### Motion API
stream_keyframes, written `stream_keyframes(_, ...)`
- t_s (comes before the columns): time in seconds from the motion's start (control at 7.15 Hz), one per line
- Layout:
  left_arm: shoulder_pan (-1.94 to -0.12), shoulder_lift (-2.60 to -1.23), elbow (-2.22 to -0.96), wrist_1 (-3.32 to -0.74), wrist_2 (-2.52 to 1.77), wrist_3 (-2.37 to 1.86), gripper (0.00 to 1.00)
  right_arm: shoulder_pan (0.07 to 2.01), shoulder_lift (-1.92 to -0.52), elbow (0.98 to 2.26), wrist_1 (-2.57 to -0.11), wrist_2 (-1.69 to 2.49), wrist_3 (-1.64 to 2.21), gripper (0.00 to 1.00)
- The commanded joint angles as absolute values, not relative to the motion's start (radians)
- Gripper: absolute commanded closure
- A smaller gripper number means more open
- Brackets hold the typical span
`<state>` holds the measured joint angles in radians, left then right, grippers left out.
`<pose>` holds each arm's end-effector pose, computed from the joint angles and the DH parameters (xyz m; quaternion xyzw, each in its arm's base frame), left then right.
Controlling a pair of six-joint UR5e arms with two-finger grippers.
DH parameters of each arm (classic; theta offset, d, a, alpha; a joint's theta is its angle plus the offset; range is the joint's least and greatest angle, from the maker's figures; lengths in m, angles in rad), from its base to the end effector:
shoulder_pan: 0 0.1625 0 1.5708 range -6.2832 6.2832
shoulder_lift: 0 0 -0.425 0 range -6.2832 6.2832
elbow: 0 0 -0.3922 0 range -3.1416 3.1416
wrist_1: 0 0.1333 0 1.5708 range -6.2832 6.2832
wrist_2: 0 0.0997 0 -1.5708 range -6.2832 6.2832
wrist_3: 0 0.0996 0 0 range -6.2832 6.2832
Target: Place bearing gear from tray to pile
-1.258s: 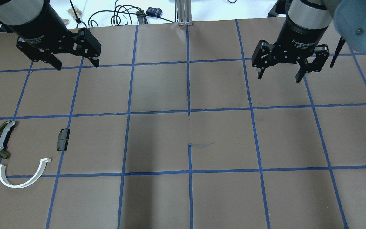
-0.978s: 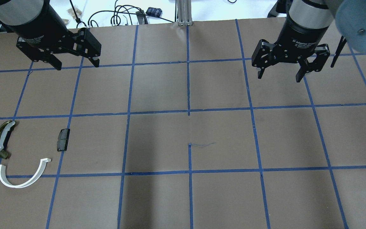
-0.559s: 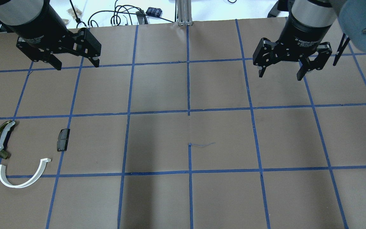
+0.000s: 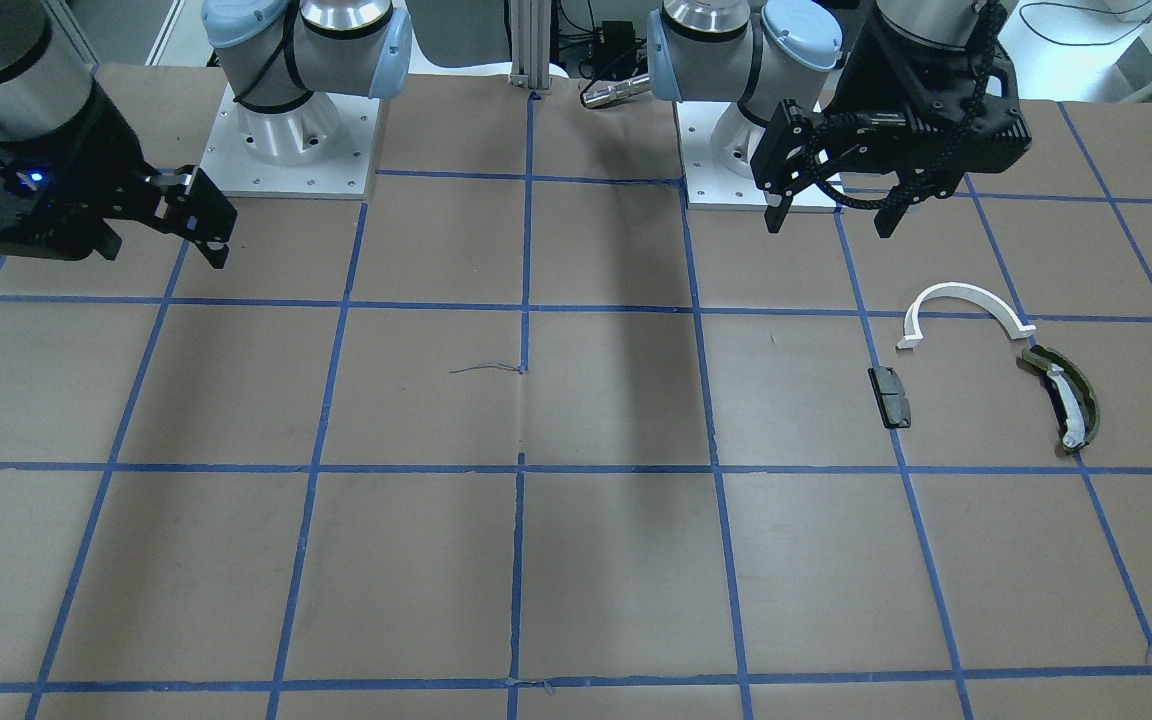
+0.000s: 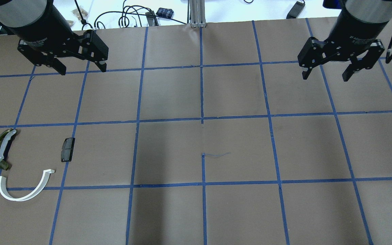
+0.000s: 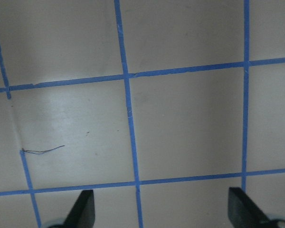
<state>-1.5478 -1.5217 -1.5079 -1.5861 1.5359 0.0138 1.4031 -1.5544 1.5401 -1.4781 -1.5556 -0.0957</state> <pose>-0.1258 -0.4807 0.5414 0.0038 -0.9987 0.0486 0.0165 0.0510 -0.5063 0.4860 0.0363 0.9985 0.0379 0.0127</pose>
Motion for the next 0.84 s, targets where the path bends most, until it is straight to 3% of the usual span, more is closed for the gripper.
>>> stream_keyframes(0.0, -1.548, -1.522, -1.508, -1.586, 1.537, 0.014, 0.00, 1.240, -1.554, 1.540, -1.486, -1.615, -0.350, 0.00)
stream_keyframes(0.7, -1.548, -1.522, -1.508, -1.586, 1.537, 0.014, 0.00, 0.812, -1.335, 1.532, -1.697, -1.635, -0.938, 0.00)
